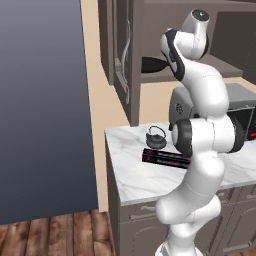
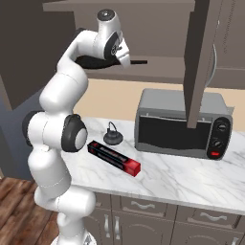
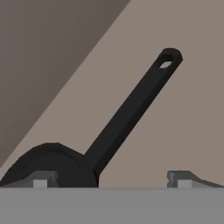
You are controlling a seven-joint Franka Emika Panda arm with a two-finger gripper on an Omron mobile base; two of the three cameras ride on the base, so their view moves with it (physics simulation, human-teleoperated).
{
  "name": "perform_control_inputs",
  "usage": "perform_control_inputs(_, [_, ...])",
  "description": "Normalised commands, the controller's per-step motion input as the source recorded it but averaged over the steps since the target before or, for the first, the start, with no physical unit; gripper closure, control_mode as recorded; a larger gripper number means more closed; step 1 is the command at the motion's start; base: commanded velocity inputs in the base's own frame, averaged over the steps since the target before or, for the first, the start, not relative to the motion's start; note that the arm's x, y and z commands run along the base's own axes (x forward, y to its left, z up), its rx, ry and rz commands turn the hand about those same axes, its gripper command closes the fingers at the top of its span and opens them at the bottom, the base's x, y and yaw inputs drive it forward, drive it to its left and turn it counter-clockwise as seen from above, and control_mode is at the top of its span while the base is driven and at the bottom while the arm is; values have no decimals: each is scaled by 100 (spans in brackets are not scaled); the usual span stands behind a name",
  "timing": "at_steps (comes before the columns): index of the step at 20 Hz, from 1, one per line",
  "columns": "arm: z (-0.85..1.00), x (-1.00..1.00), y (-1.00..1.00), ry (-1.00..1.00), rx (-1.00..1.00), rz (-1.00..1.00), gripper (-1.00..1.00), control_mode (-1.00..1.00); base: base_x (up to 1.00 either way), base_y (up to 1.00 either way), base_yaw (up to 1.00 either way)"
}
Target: Pick the pan from the cabinet and place it on the stove. Then turn on the stove burner for the pan.
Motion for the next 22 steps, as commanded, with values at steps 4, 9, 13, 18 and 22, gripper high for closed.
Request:
perform_control_inputs(4, [0,13,-1,-2,-5,-7,-100,-100,0,0,0])
perform_control_inputs(9, [-8,7,0,-4,-8,-7,-100,-100,0,0,0])
perform_control_inputs(13, [-9,6,0,-5,-8,-7,-100,-100,0,0,0])
perform_control_inputs(18, [-12,8,0,-9,-9,-3,-100,-100,0,0,0])
perform_control_inputs(22, [-9,12,0,-9,-9,-1,-100,-100,0,0,0])
